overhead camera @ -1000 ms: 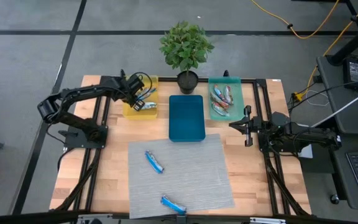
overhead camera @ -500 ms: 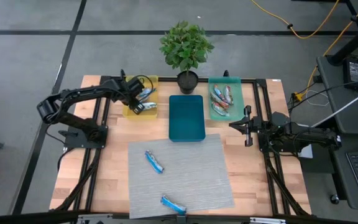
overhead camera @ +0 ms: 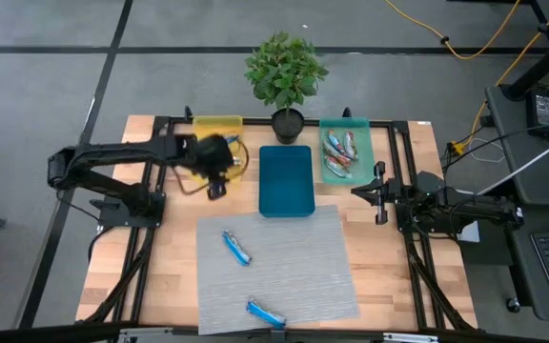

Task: Pick and place Granola Bars by type
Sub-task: Put the blue granola bar into the blue bin

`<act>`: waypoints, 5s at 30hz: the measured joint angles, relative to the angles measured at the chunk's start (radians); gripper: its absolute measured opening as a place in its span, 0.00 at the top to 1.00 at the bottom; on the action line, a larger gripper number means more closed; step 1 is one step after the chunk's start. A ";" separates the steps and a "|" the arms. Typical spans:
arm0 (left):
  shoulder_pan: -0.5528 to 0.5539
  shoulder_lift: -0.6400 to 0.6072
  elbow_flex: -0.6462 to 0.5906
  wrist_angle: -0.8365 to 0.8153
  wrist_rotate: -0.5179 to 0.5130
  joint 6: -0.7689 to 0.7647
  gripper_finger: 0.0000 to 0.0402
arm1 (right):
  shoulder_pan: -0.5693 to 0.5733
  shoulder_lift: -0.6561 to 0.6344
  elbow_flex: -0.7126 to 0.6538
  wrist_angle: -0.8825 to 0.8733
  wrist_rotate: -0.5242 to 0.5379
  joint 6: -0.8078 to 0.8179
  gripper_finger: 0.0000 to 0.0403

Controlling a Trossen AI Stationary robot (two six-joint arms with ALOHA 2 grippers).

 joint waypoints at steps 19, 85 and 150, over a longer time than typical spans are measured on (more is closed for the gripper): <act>-0.600 0.030 0.001 0.186 -0.129 -0.222 0.63 | 0.000 0.000 0.000 0.000 0.000 0.000 0.94; -0.665 0.501 0.001 0.256 -0.042 -0.204 0.76 | 0.000 0.000 0.000 0.000 0.000 0.000 0.94; -0.118 0.558 0.679 -0.014 -0.084 0.247 0.87 | 0.000 0.000 0.000 0.000 0.000 0.000 0.94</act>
